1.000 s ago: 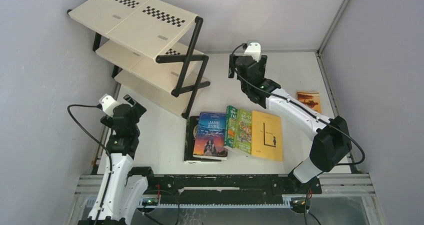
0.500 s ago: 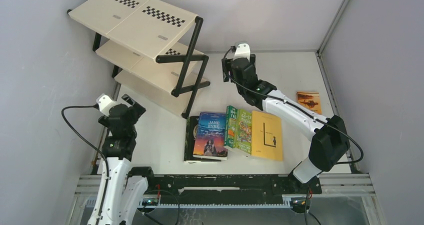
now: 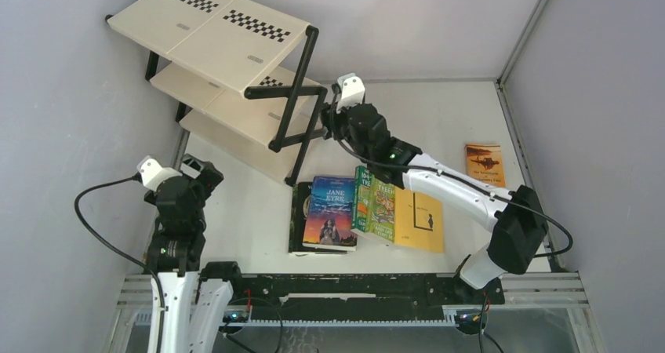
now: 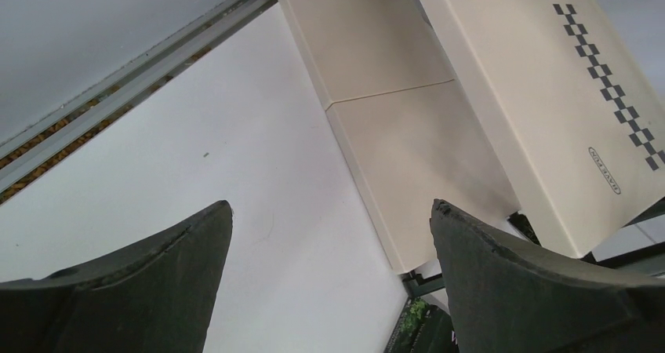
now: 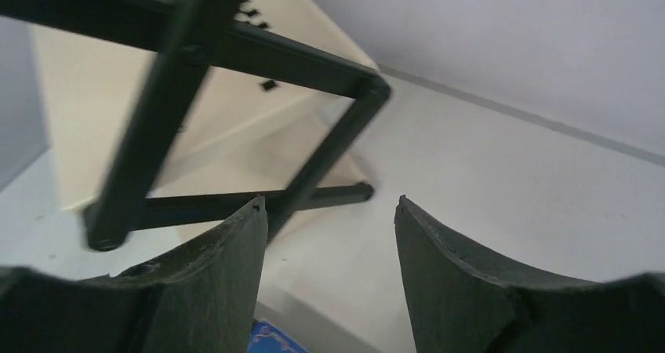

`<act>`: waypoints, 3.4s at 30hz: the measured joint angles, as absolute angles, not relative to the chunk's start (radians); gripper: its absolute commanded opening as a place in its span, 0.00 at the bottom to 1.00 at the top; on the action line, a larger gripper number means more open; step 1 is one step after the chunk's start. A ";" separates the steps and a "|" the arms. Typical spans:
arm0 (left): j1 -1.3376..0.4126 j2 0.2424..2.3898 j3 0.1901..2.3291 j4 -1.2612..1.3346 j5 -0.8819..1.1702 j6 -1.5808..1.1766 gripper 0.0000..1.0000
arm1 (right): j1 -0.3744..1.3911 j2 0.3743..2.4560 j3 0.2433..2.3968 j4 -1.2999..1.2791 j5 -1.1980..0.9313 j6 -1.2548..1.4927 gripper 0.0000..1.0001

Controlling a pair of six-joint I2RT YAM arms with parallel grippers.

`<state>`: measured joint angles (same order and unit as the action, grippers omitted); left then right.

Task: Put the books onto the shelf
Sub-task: Move the shelf to the center of the board.

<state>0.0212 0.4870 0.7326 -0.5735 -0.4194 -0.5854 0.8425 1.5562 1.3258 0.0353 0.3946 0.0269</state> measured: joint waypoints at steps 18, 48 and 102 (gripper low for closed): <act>0.021 0.444 0.733 -0.616 -0.344 -0.596 1.00 | 0.944 1.527 1.320 0.224 0.307 0.315 0.68; 0.021 0.503 0.746 -0.608 -0.306 -0.595 1.00 | 0.836 1.785 1.316 0.440 0.018 0.578 0.63; 0.021 0.647 0.746 -0.428 -0.335 -0.678 1.00 | 0.514 1.929 1.573 0.226 -0.419 0.645 0.06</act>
<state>0.0212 0.6468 0.7460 -0.4278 -0.3351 -0.6777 0.5144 1.9285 1.5726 0.2260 -0.4191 0.6445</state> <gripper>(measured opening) 0.996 0.383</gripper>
